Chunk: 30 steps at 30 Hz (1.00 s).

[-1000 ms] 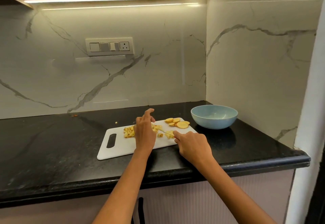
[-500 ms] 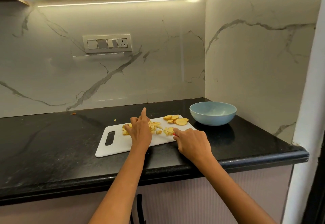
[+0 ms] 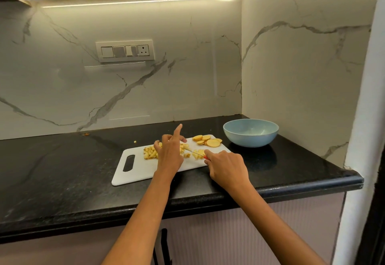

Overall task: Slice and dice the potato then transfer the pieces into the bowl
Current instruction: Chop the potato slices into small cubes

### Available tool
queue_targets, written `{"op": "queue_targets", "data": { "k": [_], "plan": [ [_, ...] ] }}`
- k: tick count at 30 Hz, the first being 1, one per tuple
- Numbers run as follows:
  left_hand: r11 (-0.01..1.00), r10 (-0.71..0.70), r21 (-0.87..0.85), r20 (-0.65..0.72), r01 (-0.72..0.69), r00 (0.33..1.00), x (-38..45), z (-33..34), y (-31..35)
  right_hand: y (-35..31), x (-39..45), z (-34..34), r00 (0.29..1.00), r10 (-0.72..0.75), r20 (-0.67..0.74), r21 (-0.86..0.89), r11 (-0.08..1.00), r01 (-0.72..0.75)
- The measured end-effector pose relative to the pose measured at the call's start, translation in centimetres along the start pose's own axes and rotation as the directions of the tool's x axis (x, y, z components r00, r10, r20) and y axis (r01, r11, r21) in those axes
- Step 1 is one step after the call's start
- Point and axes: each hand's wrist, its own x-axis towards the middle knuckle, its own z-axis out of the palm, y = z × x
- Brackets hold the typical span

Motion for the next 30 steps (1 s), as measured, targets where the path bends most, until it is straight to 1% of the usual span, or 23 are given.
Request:
{"op": "queue_targets", "data": {
  "k": [1, 3, 7, 13, 16, 20, 22, 25, 27, 30],
  "plan": [
    [1.0, 0.017, -0.019, -0.032, -0.017, 0.999, 0.0, 0.02, 0.06, 0.02, 0.01, 0.01, 1.0, 0.0, 0.002, -0.001, 1.0, 0.0],
    [0.999, 0.029, -0.026, -0.049, -0.03, 0.998, -0.06, 0.03, 0.16, -0.01, 0.0, 0.07, 1.0, -0.004, 0.005, -0.003, 1.0, 0.004],
    [0.999, -0.045, 0.013, -0.045, 0.045, 0.998, -0.02, 0.1, -0.16, -0.07, -0.08, -0.01, 1.0, 0.006, 0.006, -0.007, 1.0, -0.006],
    [0.999, 0.003, -0.046, -0.102, -0.008, 0.995, -0.02, 0.13, 0.0, -0.1, -0.01, -0.07, 1.0, 0.01, 0.005, -0.002, 1.0, -0.01],
    [1.0, -0.021, -0.018, -0.06, 0.02, 0.998, -0.1, 0.13, -0.11, -0.08, -0.06, -0.17, 1.0, 0.009, 0.007, 0.003, 1.0, -0.009],
    [1.0, -0.019, -0.002, -0.025, 0.019, 1.0, -0.01, 0.21, 0.0, -0.05, -0.04, -0.09, 1.0, 0.007, 0.01, 0.016, 1.0, -0.007],
    [1.0, -0.002, -0.024, -0.022, 0.001, 1.0, -0.02, 0.23, 0.03, -0.01, -0.02, -0.09, 1.0, 0.007, 0.015, 0.022, 1.0, -0.007],
    [0.996, 0.063, -0.066, -0.003, -0.063, 0.998, -0.2, 0.31, 0.14, 0.01, -0.02, -0.13, 1.0, 0.004, 0.013, 0.023, 1.0, -0.004],
    [0.997, 0.071, -0.039, 0.024, -0.07, 0.997, -0.22, 0.34, 0.15, 0.0, -0.06, -0.07, 1.0, 0.004, 0.014, 0.026, 1.0, -0.004],
    [0.999, 0.013, 0.045, 0.035, -0.014, 0.999, -0.04, 0.33, -0.06, 0.06, -0.09, 0.04, 1.0, 0.008, 0.015, 0.029, 1.0, -0.009]
  ]
}}
